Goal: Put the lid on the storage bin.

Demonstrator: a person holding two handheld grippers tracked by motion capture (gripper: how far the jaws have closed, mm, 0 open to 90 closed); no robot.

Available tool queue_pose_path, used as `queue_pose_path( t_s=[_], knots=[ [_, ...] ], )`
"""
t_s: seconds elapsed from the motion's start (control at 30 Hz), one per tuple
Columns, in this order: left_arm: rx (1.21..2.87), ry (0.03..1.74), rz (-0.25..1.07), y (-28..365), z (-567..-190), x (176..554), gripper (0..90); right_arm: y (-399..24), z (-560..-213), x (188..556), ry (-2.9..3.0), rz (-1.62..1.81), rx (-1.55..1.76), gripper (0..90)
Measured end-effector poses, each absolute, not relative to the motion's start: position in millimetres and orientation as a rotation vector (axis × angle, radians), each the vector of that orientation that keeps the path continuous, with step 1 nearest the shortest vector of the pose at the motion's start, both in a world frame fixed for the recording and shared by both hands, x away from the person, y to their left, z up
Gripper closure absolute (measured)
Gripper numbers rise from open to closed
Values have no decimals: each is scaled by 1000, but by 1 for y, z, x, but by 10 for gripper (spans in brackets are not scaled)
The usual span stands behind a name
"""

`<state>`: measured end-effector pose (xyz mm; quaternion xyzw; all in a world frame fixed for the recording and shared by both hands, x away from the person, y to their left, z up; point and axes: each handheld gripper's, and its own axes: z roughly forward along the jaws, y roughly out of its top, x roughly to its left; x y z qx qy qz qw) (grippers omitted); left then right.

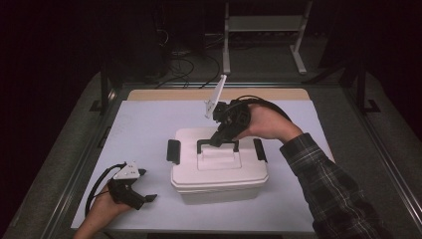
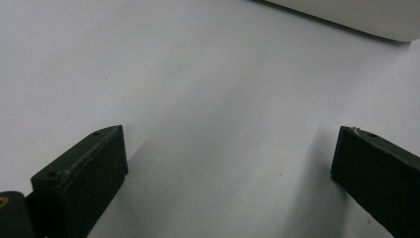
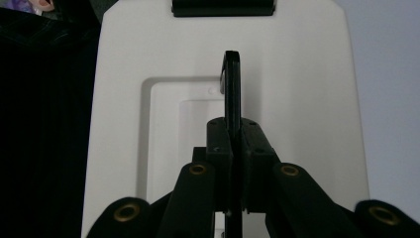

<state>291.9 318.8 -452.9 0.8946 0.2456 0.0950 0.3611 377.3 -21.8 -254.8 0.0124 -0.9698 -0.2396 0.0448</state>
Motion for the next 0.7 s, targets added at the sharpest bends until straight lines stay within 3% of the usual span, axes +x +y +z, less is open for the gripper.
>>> queue_pose_path(
  t_s=[0.23,0.33,0.43,0.57,0.7],
  knots=[
    [2304,633,244,319,-453,292,0,-20,-259,375,-2979,-734,31,820],
    [2301,636,244,319,-453,292,0,-25,-259,376,-3014,-782,-19,624],
    [2301,636,243,319,-453,292,0,-37,-256,375,-3036,-848,-87,496],
    [2301,635,244,319,-453,292,0,-58,-258,374,-3072,-891,-198,375],
    [2300,636,243,319,-453,292,0,-82,-261,370,-3101,-959,-316,318]
  ],
)
